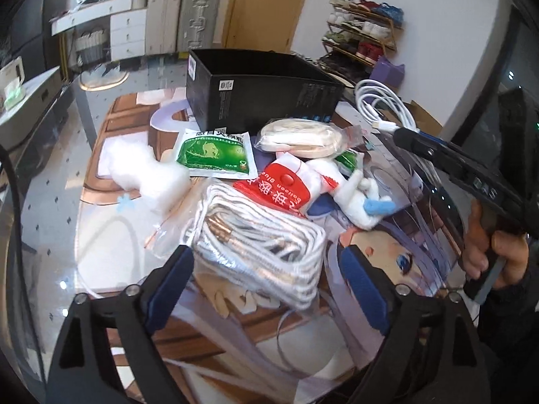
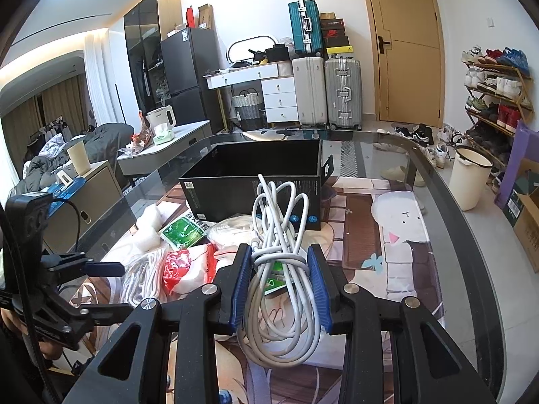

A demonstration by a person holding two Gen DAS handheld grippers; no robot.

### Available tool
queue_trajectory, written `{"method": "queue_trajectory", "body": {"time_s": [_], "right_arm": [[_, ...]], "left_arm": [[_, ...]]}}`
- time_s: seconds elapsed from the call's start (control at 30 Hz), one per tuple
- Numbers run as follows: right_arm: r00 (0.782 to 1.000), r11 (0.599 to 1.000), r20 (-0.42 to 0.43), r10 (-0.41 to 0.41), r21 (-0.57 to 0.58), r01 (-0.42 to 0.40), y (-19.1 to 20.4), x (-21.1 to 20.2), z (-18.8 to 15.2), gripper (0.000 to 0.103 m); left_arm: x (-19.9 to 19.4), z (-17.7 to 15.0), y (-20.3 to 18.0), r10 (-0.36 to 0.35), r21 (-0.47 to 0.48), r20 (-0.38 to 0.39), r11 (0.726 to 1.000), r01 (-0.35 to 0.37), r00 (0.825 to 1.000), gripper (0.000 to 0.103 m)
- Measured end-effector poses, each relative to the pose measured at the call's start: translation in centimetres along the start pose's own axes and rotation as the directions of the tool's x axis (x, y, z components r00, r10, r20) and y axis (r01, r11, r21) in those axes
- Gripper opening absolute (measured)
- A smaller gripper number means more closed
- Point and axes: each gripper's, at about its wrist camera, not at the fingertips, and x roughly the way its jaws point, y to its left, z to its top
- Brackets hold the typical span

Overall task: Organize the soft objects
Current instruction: 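Grasp the clear bag of white rope with the left tool while right holds cable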

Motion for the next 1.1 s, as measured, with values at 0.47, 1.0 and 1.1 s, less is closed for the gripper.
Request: {"method": "queue_trajectory", "body": {"time_s": [0.47, 1.0, 1.1], "right_arm": [[1.0, 1.0, -0.007, 0.007, 0.008, -0.007, 0.3, 0.1, -0.2, 0.034], [0.998, 0.999, -0.053, -0.039, 0.004, 0.04, -0.7, 1.1, -0.7, 0.034], [0.994, 0.996, -0.079, -0.081, 0.034, 0.084, -1.9, 1.4, -1.1, 0.034]], "left_arm": [[1.9, 1.1, -0.6, 0.153, -0.029, -0.019, 0.988, -0.153, 0.988, 0.101], [0.2, -0.2, 1.1, 0.152, 0.011, -0.003, 0.988, -0.152, 0.988, 0.061], [0.0, -0.2, 1.0, 0.159, 0.016, 0.008, 0.987, -0.159, 0.987, 0.052]]}}
